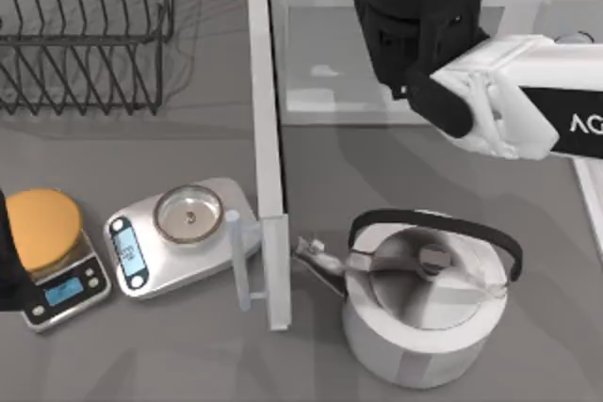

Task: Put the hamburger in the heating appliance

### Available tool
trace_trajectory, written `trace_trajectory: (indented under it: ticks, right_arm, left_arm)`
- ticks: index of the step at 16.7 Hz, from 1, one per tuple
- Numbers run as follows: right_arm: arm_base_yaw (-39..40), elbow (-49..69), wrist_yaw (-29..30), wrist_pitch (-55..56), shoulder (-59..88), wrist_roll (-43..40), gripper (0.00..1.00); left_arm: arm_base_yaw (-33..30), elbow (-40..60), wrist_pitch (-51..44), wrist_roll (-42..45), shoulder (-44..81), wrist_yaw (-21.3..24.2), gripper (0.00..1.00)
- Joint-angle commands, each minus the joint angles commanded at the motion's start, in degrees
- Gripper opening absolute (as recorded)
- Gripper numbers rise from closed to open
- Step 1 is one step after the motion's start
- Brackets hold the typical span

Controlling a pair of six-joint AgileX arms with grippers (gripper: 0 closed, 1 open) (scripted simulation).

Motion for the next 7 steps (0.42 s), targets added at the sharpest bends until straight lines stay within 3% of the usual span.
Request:
trace_trajectory:
  ticks: [7]
  right_arm:
    - [-0.2,7.6,0.0,-11.4,-4.3,0.4,1.00]
  left_arm:
    - [0.0,0.0,0.0,0.0,0.0,0.0,1.00]
